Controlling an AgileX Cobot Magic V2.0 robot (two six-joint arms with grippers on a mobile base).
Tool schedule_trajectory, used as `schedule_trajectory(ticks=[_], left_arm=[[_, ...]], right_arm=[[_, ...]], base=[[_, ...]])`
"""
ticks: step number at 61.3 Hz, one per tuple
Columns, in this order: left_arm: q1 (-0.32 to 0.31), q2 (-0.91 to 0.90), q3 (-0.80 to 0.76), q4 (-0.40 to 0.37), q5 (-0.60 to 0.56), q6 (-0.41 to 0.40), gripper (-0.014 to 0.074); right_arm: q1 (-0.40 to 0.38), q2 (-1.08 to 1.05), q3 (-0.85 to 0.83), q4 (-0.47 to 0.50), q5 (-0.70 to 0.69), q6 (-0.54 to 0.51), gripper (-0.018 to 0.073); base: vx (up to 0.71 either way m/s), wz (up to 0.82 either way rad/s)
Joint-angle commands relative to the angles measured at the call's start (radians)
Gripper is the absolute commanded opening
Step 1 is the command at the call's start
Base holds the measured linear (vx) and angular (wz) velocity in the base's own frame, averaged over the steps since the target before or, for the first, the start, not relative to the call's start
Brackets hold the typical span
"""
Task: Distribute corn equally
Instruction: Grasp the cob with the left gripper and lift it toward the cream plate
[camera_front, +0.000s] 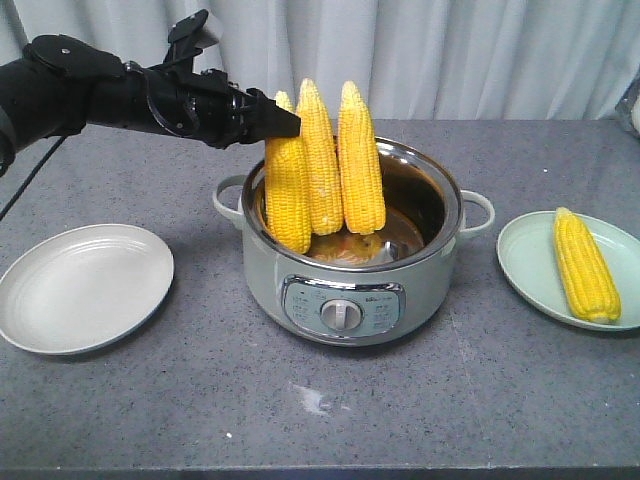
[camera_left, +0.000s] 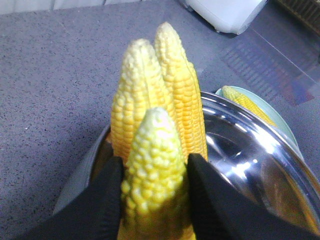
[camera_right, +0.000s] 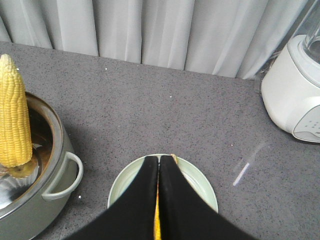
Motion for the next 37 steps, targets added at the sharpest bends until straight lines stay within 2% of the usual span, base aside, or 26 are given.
schedule_trajectory(ticks=[1,3,13,27,32,37], left_arm=[[-0.002,-0.062,-0.034,-0.058,0.014,-0.003,0.0029],[-0.002,-0.065,-0.034,-0.059,0.021,-0.003,-0.0009],[-0.002,-0.113,-0.034,-0.06,0.042,-0.003,-0.0008],[0.009,-0.283,-0.034,-0.046,0.045,0.0,-0.0008],[0.017,-0.355,-0.034,0.006,0.047,0.0,-0.0008],[0.035,-0.432,-0.034,0.111,0.065,-0.001,-0.0008]], right_arm=[[-0.005,-0.018,-0.03,0.009,-0.061,-0.008,-0.0008],[-0.005,-0.018,-0.03,0.009,-0.059,-0.008,-0.0008],[-0.005,-0.018,-0.03,0.009,-0.049,-0.006,-0.0008],[-0.005,-0.018,-0.03,0.012,-0.032,-0.005,-0.0008],[-0.005,-0.018,-0.03,0.021,-0.029,-0.005,-0.0008],[-0.005,-0.018,-0.03,0.03,-0.029,-0.005,-0.0008]], base=[[0.0,0.0],[0.0,0.0],[0.0,0.0],[0.0,0.0],[0.0,0.0],[0.0,0.0]])
